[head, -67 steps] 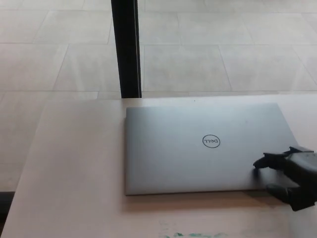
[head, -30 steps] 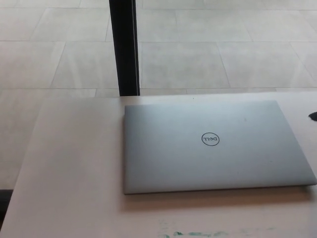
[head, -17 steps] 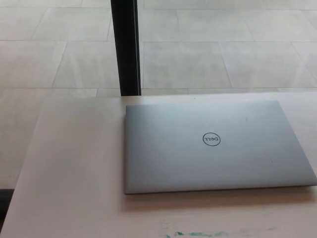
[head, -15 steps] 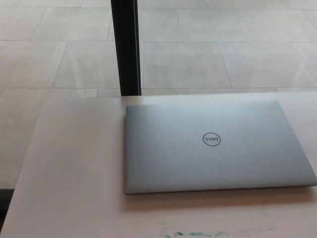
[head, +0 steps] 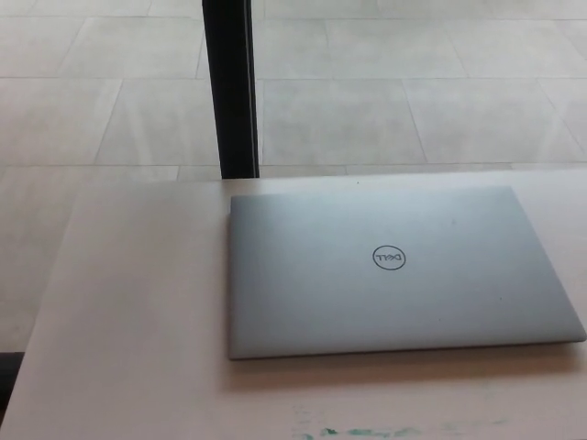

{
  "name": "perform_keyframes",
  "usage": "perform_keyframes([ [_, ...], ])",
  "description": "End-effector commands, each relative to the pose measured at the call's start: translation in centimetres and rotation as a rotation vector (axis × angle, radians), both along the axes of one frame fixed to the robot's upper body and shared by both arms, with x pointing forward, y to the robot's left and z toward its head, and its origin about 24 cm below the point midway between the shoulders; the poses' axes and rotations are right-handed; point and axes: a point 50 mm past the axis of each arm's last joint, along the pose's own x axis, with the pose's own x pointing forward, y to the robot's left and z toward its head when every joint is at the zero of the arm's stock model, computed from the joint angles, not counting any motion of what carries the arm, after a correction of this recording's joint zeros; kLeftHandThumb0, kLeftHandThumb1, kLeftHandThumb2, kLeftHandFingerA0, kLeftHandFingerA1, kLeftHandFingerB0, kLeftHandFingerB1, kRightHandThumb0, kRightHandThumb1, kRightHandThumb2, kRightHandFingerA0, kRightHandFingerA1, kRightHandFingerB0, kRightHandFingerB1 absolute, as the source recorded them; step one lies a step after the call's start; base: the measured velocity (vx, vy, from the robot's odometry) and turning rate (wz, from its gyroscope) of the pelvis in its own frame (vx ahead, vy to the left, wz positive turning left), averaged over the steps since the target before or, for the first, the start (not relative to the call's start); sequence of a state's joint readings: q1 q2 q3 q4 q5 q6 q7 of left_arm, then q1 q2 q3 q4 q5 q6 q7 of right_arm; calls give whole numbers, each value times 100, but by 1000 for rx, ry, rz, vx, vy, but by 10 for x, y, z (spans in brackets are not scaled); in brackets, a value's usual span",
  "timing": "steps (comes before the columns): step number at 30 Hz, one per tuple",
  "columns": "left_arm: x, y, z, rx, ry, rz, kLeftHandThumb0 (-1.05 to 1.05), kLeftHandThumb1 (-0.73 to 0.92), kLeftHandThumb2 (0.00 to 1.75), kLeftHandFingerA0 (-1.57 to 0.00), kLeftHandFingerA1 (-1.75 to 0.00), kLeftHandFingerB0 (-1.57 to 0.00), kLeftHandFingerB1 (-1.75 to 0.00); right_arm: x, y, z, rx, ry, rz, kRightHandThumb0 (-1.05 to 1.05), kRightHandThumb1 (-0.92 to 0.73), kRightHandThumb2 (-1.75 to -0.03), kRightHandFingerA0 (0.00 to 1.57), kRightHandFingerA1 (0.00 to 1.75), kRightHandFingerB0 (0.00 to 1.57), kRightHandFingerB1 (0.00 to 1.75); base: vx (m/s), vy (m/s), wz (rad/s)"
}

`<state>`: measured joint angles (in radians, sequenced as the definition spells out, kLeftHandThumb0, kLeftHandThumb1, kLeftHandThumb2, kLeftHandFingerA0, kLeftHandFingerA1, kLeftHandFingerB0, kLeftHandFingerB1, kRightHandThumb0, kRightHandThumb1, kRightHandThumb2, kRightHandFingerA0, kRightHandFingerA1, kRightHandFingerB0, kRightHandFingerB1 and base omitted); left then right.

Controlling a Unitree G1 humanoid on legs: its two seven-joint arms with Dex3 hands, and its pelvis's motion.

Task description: The robot uses its right hand to push down on the lid of a laptop kept in the middle of the desk to close it

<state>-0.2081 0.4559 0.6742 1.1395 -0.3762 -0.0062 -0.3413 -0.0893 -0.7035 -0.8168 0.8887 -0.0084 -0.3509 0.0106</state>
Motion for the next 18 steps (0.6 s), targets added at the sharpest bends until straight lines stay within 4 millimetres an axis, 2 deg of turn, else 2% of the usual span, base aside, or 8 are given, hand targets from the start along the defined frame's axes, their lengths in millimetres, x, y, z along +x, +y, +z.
perform_keyframes([
  [1, -18, 7, -5, 10, 71, 29, -105, 87, 75, -40, -46, -32, -38, -66, -12, -44, 234, -237, -425, -85, -92, -69, 61, 117, 58, 82, 0, 0, 0],
  [7, -14, 8, -2, -18, 21, 53, -105, 87, 76, -39, -47, -28, -38, -62, -6, -57, 276, -224, -377, -85, -87, -66, 67, 110, 66, 75, 0, 0, 0],
  [10, -17, 8, -3, -3, 34, 44, -105, 85, 85, -40, -47, -29, -39, -58, -3, -60, 271, -188, -360, -87, -88, -66, 69, 108, 68, 75, 0, 0, 0],
  [11, -17, 8, -3, -4, 35, 47, -105, 85, 76, -40, -47, -30, -39, -56, -1, -62, 292, -193, -341, -86, -87, -66, 65, 110, 66, 76, 0, 0, 0],
  [12, -18, 8, -3, -8, 33, 54, -105, 86, 75, -39, -45, -30, -38, -54, 1, -66, 313, -185, -325, -86, -86, -68, 63, 103, 63, 72, 0, 0, 0],
  [14, -19, 8, -4, -8, 34, 54, -105, 86, 75, -38, -46, -29, -38, -51, 4, -71, 332, -163, -314, -86, -88, -67, 55, 102, 63, 73, 0, 0, 0],
  [15, -19, 8, -4, -11, 33, 52, -105, 86, 75, -40, -46, -31, -38, -51, 5, -72, 343, -166, -307, -87, -89, -67, 58, 106, 54, 73, 0, 0, 0],
  [18, -19, 7, -5, -14, 37, 57, -105, 86, 75, -40, -46, -32, -39, -50, 7, -74, 370, -208, -298, -87, -88, -67, 60, 112, 52, 75, 0, 0, 0],
])
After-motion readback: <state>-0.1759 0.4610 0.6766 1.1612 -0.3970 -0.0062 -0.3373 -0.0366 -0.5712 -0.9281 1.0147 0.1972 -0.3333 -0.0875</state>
